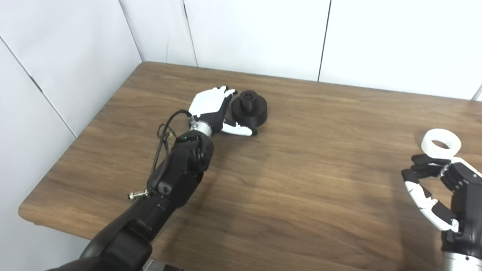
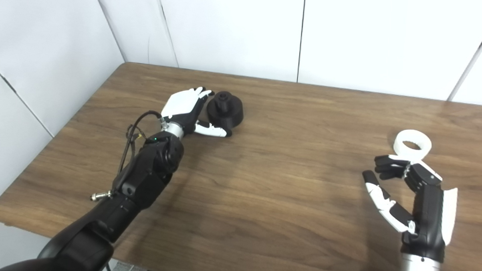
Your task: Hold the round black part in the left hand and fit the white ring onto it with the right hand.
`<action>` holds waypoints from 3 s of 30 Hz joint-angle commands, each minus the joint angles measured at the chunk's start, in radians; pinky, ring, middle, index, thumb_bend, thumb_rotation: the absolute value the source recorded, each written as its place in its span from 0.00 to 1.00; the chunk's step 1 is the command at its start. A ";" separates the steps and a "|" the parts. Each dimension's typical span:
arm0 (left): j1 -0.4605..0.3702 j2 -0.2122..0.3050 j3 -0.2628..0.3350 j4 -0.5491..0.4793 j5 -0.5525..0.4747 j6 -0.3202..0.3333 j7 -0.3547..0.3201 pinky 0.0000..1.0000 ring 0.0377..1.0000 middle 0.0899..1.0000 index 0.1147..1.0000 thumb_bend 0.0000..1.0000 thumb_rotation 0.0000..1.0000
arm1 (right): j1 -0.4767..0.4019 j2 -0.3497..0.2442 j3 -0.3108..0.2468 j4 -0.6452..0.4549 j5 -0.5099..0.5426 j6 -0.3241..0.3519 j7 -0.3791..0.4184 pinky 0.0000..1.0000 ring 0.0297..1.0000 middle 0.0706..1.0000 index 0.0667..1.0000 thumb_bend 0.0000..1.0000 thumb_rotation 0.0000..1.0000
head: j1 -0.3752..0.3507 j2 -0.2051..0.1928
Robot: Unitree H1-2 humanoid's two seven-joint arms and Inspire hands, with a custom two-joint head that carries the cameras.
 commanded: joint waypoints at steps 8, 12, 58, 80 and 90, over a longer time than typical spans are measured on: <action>-0.046 -0.015 0.026 0.029 -0.088 -0.033 0.037 0.91 1.00 0.99 0.88 1.00 0.53 | 0.035 -0.008 0.004 -0.033 -0.004 -0.030 -0.003 0.44 0.50 0.54 0.46 0.50 0.16 | -0.005 0.005; -0.048 -0.032 0.055 0.051 -0.155 -0.066 0.053 0.90 1.00 0.98 0.86 1.00 0.49 | 0.035 -0.007 0.004 -0.035 -0.013 -0.027 -0.006 0.44 0.50 0.54 0.46 0.50 0.16 | -0.007 0.006; -0.017 -0.110 0.096 0.139 -0.321 -0.218 0.193 0.83 0.93 0.90 0.59 0.85 0.21 | 0.044 -0.006 0.001 -0.073 -0.024 0.011 -0.001 0.45 0.52 0.54 0.46 0.50 0.16 | -0.014 0.027; 0.132 -0.128 0.027 -0.086 -0.314 -0.217 0.153 0.84 0.93 0.88 0.56 0.86 0.18 | 0.040 0.002 0.005 -0.074 -0.035 0.012 -0.005 0.45 0.52 0.54 0.46 0.50 0.16 | -0.035 0.032; 0.220 -0.125 0.007 -0.264 -0.319 -0.178 0.068 0.82 0.95 0.90 0.55 0.85 0.16 | 0.039 0.011 0.012 -0.080 -0.029 0.021 -0.002 0.45 0.52 0.55 0.46 0.50 0.16 | -0.060 0.035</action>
